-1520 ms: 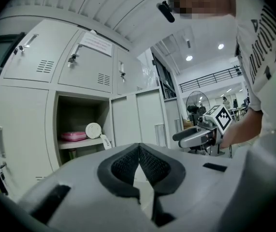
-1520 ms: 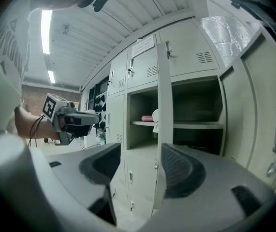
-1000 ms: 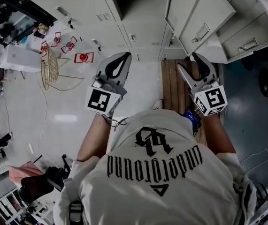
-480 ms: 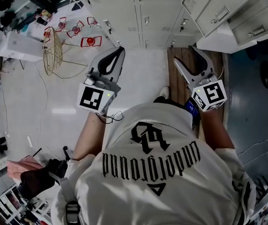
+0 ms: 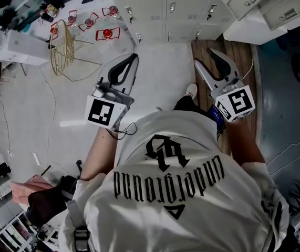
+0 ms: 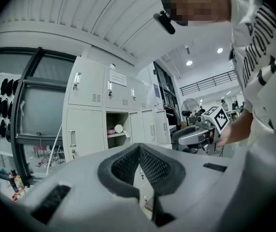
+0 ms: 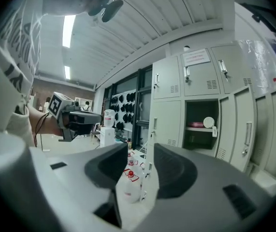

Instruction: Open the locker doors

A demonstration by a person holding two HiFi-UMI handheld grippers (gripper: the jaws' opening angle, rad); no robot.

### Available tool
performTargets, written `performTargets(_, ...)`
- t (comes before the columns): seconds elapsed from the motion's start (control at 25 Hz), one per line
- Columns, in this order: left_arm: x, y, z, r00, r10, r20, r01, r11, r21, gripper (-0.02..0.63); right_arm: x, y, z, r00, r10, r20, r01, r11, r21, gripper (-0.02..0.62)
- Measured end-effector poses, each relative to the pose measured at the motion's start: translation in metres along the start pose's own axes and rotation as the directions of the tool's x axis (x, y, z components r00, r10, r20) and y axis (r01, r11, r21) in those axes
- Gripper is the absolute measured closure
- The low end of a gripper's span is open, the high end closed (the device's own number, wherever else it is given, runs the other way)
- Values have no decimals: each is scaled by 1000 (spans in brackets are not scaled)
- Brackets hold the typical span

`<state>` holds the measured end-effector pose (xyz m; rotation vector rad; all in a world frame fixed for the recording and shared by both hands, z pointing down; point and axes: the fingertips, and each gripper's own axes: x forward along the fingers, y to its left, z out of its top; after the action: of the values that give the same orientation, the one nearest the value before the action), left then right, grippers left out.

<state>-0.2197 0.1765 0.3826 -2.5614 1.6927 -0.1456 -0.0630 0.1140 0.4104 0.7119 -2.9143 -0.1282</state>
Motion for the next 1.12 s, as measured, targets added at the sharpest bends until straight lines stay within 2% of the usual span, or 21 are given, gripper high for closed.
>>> performTargets(0.24,-42,-11,-1,1000,-20,7,20,1000,-7,598,-14,47,10,1000,14,6,-14,1000,-21,510)
performTargets(0.48,-66,-24,1,1000,-26,10,26,1000,-7,600,-30,73,17,999,34,0,-34,999,-21,588)
performTargets(0.8,-83,-37,3,1000,-18,17,18,1000,2,598,-51,90,24,997,44,64,-38,996,-85,589)
performTargets(1.12,-90,-36,11,999,0,37,0,1000,8,598,-57,97,30,994,48,95,-41,996,-78,591)
